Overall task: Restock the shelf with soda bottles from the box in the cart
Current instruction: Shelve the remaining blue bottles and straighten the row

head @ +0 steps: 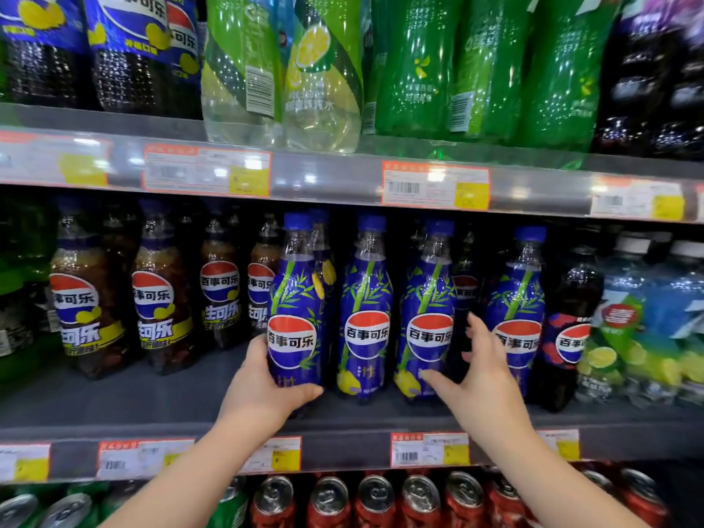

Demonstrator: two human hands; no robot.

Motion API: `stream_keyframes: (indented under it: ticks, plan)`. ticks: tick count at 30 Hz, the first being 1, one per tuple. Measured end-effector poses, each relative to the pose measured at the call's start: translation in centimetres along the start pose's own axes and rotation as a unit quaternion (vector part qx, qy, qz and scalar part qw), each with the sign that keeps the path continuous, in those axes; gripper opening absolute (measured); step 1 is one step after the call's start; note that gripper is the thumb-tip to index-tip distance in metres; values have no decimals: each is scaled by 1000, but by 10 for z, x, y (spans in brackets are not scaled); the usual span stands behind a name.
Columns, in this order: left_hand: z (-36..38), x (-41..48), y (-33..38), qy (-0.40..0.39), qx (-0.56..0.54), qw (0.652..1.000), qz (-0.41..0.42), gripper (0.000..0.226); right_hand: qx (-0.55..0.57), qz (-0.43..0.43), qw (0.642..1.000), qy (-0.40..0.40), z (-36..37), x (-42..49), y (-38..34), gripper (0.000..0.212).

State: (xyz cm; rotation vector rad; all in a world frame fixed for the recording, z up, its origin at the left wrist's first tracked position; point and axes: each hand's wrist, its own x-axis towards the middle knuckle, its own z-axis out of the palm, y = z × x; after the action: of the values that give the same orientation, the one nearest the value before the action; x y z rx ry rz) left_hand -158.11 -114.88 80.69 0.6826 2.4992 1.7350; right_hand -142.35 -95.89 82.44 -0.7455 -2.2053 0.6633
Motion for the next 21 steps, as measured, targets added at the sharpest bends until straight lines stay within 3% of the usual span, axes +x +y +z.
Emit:
stream_keyframes:
  ticks: [4, 11, 21]
  plan:
    - [9, 0, 1, 14, 2, 1000, -1, 82, 33, 37, 998, -46, 9, 10, 2, 102]
    - [11, -2, 3, 16, 1, 1000, 9, 83, 80, 33, 993, -79, 15, 27, 13, 83]
    - [13, -4, 3, 19, -24, 1000, 1, 94, 82, 37, 990, -111, 11, 32, 16, 101]
